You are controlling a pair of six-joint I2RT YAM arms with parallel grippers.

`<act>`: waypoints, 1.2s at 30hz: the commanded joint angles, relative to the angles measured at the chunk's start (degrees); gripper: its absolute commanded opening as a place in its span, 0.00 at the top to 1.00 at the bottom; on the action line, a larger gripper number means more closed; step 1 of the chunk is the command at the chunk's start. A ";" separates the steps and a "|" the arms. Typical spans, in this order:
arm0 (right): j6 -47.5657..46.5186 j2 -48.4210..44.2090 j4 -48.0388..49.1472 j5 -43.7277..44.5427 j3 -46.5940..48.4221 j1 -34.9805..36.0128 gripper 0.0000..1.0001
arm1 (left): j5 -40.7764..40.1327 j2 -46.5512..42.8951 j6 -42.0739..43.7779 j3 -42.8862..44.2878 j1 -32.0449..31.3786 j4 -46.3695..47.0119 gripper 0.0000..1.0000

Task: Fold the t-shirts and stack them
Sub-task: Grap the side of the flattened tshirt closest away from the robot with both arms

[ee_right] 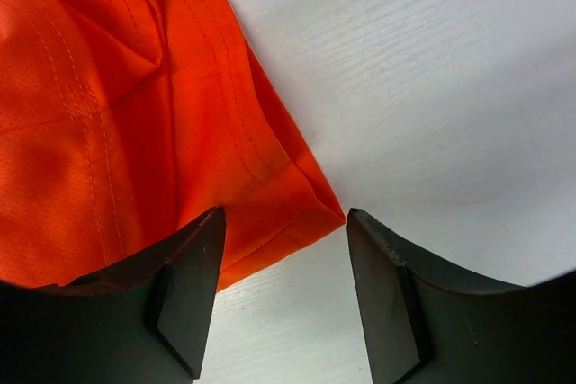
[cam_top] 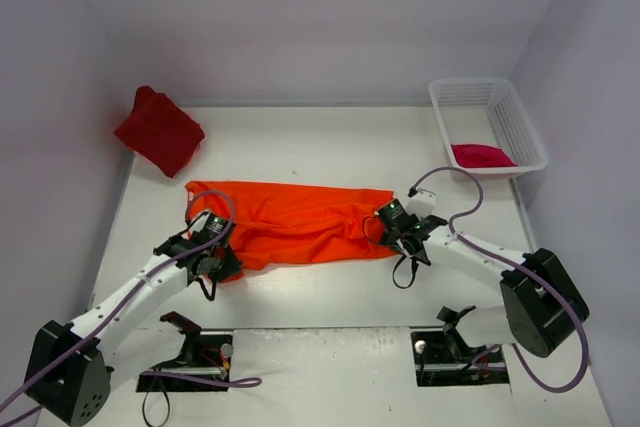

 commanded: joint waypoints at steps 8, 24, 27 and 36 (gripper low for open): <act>3.15 0.08 -0.34 0.53 -1.03 2.90 0.50 | -1.11 -1.58 1.44 2.10 1.23 -1.22 1.00; 5.00 1.67 -0.43 0.70 -0.77 5.27 0.96 | -1.46 -2.90 2.23 3.15 1.76 -2.63 1.00; 5.00 1.49 -0.60 0.88 -0.33 5.44 1.00 | -1.81 -2.90 2.76 4.12 1.93 -3.33 1.00; 3.51 0.61 -2.71 3.07 2.83 5.62 1.00 | -2.77 -3.34 4.25 6.66 2.90 -4.91 1.00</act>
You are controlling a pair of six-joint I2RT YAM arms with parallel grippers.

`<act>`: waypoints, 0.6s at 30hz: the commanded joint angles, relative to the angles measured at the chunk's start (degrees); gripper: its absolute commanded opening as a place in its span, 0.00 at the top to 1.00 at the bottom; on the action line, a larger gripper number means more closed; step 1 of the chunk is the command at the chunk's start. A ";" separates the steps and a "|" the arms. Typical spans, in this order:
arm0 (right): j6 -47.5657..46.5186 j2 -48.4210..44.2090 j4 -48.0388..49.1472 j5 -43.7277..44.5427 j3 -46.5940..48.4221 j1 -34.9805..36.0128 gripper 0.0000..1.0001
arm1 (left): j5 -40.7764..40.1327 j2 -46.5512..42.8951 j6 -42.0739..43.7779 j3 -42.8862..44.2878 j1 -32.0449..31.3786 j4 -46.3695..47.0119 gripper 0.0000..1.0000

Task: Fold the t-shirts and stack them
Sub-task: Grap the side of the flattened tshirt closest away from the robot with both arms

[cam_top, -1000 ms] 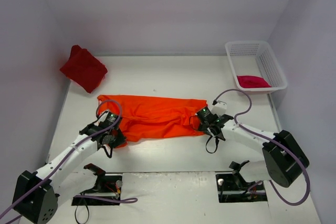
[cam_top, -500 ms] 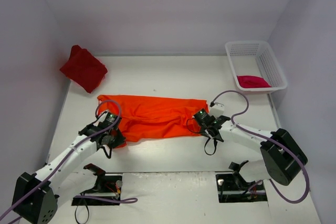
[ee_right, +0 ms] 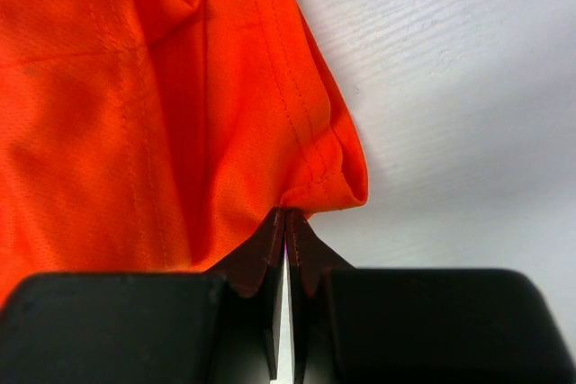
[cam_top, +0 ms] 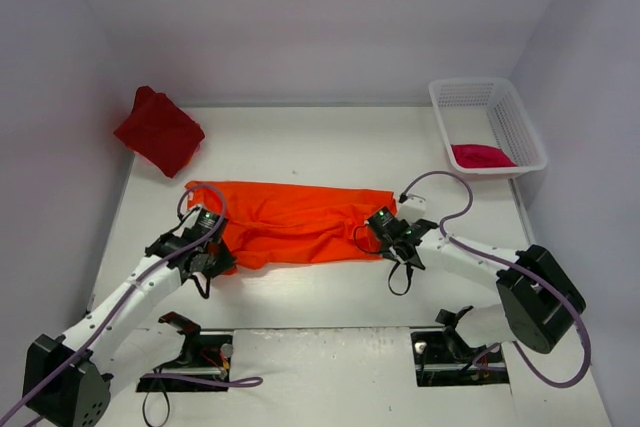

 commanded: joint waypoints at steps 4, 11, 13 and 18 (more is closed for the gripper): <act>-1.39 -1.71 -3.75 4.68 6.06 0.33 1.00 | -2.03 -0.61 2.45 5.51 1.33 -2.01 1.00; -3.85 -4.08 -7.00 7.14 10.45 0.16 1.00 | -1.95 0.01 3.76 7.19 2.56 -2.19 1.00; -4.56 -4.43 -7.35 7.49 11.68 0.16 1.00 | -1.95 0.01 4.03 7.62 2.65 -2.19 1.00; -5.70 -4.26 -7.70 8.02 13.27 0.07 1.00 | -2.30 -0.08 5.08 8.68 3.87 -2.80 1.00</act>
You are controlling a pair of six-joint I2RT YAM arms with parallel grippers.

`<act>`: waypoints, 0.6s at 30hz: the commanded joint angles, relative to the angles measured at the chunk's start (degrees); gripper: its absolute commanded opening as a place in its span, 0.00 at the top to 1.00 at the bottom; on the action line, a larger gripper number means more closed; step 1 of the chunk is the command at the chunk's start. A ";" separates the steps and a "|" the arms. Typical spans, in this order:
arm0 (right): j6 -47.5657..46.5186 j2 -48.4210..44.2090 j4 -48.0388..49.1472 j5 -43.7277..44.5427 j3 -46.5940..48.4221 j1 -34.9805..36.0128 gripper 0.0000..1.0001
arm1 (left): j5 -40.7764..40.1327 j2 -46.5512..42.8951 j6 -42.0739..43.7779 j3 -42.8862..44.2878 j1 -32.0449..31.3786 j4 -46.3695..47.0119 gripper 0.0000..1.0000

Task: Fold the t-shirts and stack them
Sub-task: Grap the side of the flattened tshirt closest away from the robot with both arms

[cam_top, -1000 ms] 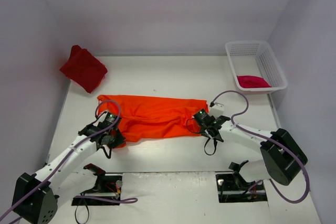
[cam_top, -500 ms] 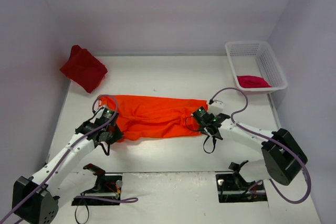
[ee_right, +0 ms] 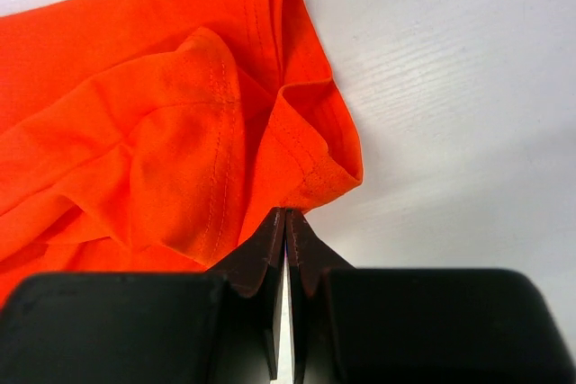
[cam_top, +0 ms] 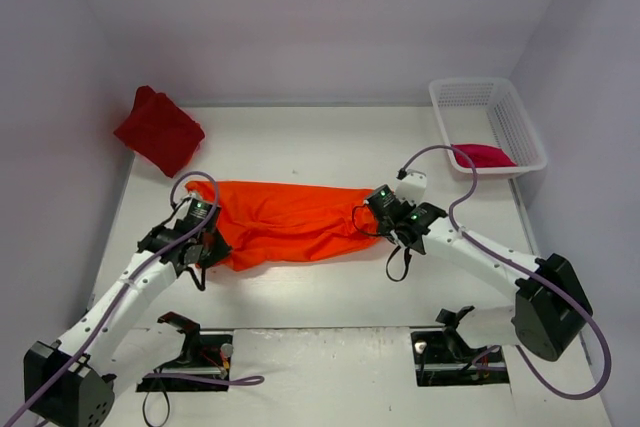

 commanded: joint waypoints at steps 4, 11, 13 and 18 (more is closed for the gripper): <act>-1.95 -1.48 -1.89 3.91 3.15 -0.02 1.00 | -1.77 -0.10 3.89 5.08 3.22 -1.51 1.00; -3.18 -1.48 -1.98 5.05 3.94 -0.72 1.00 | 0.33 0.07 5.74 6.23 8.06 -0.64 1.00; -3.44 -1.66 -1.98 5.40 4.38 -1.07 1.00 | 0.60 0.51 6.26 6.49 8.77 -0.38 1.00; -4.49 -0.96 -1.98 6.02 5.44 -1.78 1.00 | 0.77 1.48 7.23 7.45 10.35 0.24 1.00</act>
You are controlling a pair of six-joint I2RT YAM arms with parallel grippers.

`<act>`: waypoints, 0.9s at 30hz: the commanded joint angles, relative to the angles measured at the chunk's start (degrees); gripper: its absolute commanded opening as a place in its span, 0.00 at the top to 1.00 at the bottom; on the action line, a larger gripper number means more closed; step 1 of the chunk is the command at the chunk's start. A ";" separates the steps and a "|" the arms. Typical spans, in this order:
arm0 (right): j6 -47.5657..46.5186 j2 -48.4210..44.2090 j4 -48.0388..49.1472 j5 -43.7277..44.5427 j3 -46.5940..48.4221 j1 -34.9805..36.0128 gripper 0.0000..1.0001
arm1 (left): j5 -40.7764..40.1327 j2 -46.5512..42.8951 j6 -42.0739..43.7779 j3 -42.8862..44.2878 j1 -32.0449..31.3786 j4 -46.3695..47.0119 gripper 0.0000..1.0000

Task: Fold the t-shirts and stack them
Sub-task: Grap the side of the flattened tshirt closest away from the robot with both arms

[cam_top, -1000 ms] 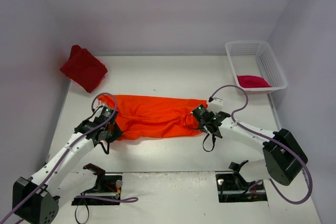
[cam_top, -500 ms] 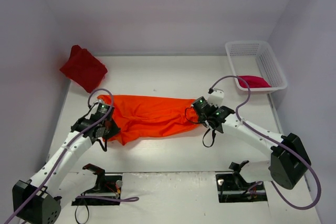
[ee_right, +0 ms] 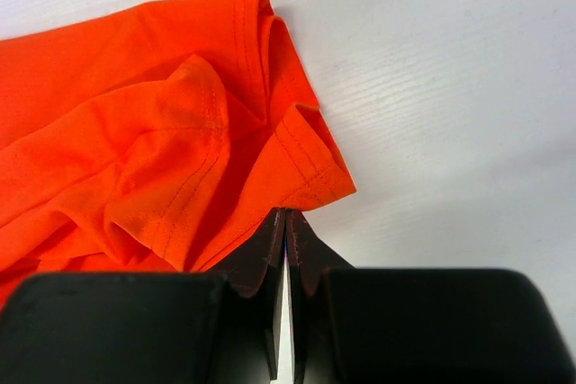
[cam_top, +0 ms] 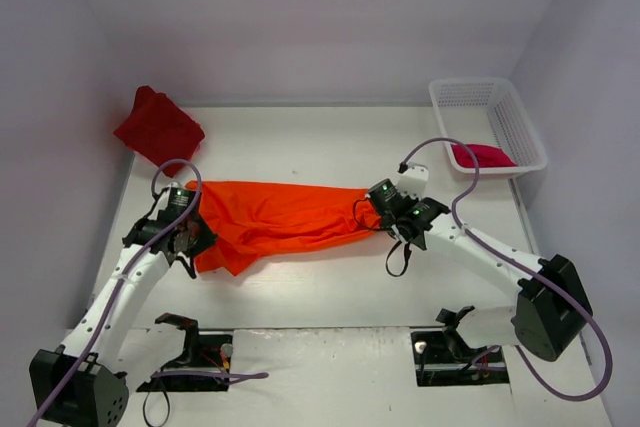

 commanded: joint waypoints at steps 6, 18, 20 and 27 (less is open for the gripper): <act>-1.79 0.80 -0.34 4.32 4.68 -0.88 1.00 | 0.47 1.77 2.97 5.10 2.40 1.79 1.00; -2.93 3.35 0.19 3.88 6.71 -1.15 1.00 | 2.32 4.05 4.73 6.86 6.45 3.64 1.00; -3.20 2.91 0.19 1.79 6.27 -1.15 0.96 | 2.32 4.05 4.82 6.78 6.62 3.73 1.00; 0.58 0.72 0.36 -4.01 -1.19 -0.27 0.67 | 2.40 3.53 4.82 5.11 6.71 3.99 1.00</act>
